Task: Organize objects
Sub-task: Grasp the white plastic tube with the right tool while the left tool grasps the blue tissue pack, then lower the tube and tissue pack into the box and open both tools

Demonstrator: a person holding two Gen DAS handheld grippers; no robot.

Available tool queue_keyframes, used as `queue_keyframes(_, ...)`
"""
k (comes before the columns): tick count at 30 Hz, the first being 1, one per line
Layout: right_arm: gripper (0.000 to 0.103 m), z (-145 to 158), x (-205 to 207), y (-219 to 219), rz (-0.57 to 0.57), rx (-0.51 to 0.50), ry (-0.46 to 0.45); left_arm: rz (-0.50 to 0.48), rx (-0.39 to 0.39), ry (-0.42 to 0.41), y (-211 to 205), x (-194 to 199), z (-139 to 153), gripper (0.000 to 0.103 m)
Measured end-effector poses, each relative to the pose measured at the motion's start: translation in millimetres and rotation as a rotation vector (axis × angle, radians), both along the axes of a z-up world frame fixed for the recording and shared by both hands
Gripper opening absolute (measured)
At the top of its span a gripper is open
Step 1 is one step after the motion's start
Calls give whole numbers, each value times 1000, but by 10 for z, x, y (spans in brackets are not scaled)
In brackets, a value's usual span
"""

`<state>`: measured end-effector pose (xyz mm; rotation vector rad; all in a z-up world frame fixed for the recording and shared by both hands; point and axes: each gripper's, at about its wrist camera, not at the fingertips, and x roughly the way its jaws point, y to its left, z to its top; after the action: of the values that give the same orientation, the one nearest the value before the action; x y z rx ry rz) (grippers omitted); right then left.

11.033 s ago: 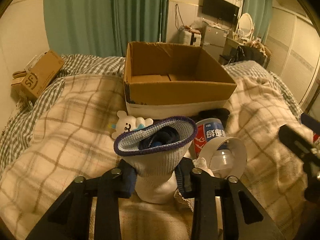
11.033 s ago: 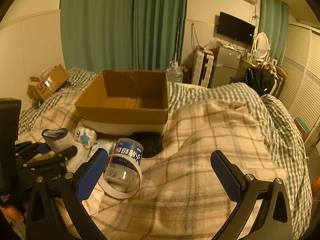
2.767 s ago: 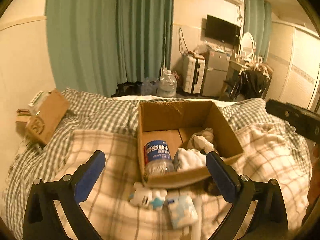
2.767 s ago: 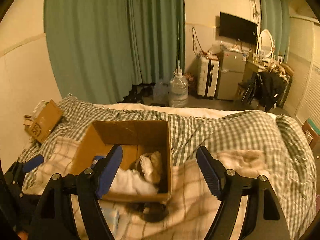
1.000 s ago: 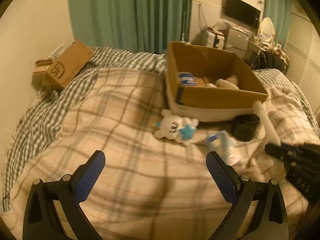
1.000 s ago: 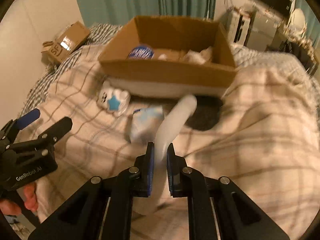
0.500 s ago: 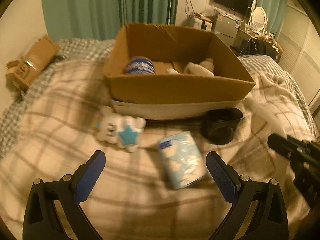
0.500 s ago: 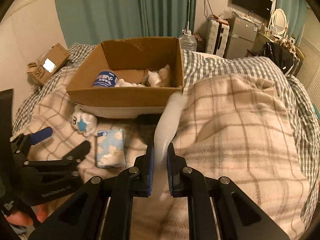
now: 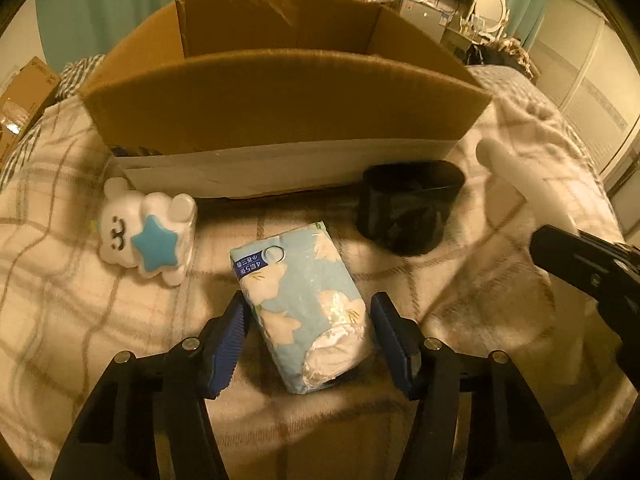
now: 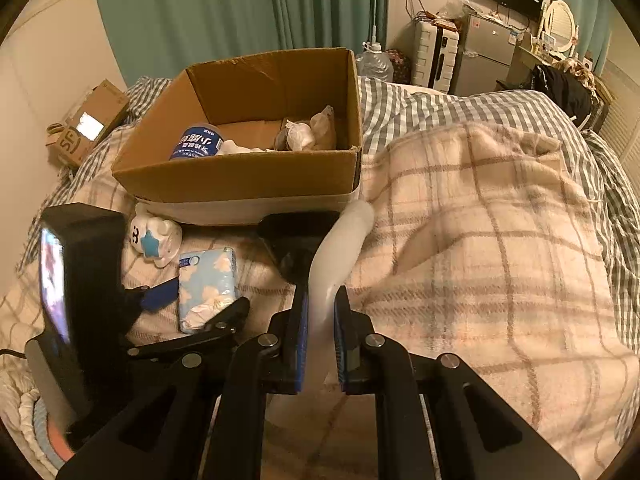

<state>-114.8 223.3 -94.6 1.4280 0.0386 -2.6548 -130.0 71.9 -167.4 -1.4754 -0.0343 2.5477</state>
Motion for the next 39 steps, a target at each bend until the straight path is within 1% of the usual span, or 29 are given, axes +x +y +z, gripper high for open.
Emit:
queue_keyframes(3, 11, 74, 60, -4, -2, 1, 27, 0, 4, 33, -52, 160, 177, 62)
queue_keyframes(7, 11, 261, 221, -71, 20, -2, 82, 13, 3, 99, -165, 368, 458, 62)
queue_keyframes(11, 11, 461, 383, -131, 34, -6, 123, 34, 19, 147, -275, 557, 712, 62)
queue_keyframes(16, 11, 748, 581, -143, 39, -20, 186, 53, 36, 200, -364, 632, 997, 62)
queue_keyframes(21, 11, 1041, 659, -185, 57, -1, 252, 49, 23, 271, -378, 669, 1298, 62)
queue_keyframes(26, 11, 1328, 592, -248, 87, 16, 303, 32, 8, 329, -385, 559, 1592, 62)
queue_keyframes(31, 11, 1573, 359, -332, 123, 34, 344, 20, 5, 369, -366, 278, 1830, 62)
queue_keyframes(35, 11, 1715, 86, -409, 144, 38, 361, 23, -9, 392, -351, -27, 1920, 62)
queue_keyframes(39, 11, 1763, -233, -482, 158, 50, 371, 33, -17, 395, -356, -335, 1905, 62)
